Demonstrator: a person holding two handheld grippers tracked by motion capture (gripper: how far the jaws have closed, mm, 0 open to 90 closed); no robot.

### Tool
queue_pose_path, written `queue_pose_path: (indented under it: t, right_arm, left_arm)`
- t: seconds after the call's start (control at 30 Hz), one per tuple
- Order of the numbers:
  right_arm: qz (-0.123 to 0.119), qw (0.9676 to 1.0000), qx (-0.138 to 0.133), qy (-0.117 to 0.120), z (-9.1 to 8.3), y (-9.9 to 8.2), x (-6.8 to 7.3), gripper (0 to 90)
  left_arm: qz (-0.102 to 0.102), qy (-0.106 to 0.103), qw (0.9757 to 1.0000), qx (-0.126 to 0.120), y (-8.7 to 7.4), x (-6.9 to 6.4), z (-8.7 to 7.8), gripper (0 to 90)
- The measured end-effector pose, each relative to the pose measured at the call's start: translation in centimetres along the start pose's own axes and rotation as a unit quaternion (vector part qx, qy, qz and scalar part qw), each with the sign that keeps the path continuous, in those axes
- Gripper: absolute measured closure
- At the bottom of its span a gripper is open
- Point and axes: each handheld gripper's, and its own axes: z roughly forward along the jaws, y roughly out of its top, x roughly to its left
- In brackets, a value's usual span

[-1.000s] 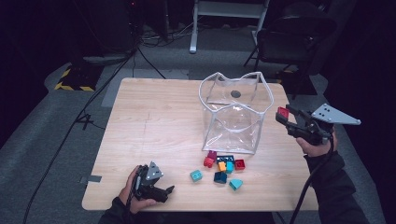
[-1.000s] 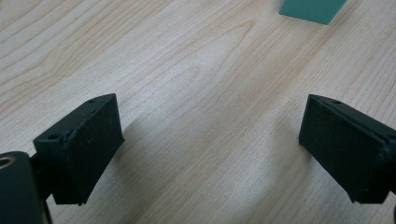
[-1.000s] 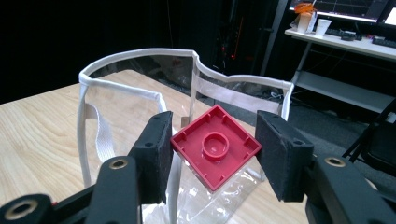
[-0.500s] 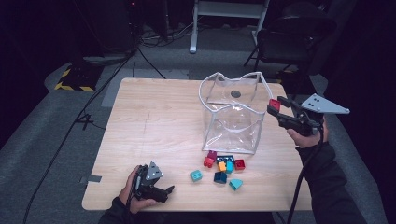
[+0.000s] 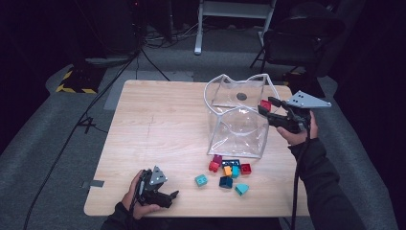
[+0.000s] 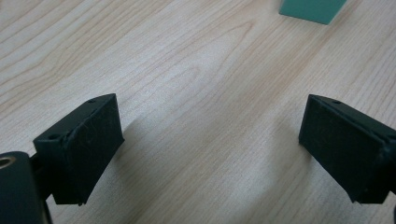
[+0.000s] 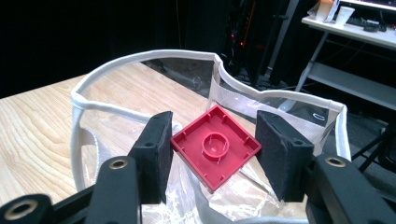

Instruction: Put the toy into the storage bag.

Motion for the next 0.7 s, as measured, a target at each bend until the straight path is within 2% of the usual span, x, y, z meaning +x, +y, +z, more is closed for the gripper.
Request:
queue_pose_path:
  t: [0.17, 0.7]
  right_arm:
    - [0.005, 1.0, 0.005, -0.007, 0.5, 0.0, -0.1, 48.2]
    - [0.011, 0.9999, 0.013, -0.003, 1.0, -0.2, 0.2, 43.8]
  left_arm:
    - [0.0, 0.0, 1.0, 0.0, 0.0, 0.0, 0.0, 6.4]
    - [0.0, 0.0, 1.0, 0.0, 0.0, 0.0, 0.0, 6.4]
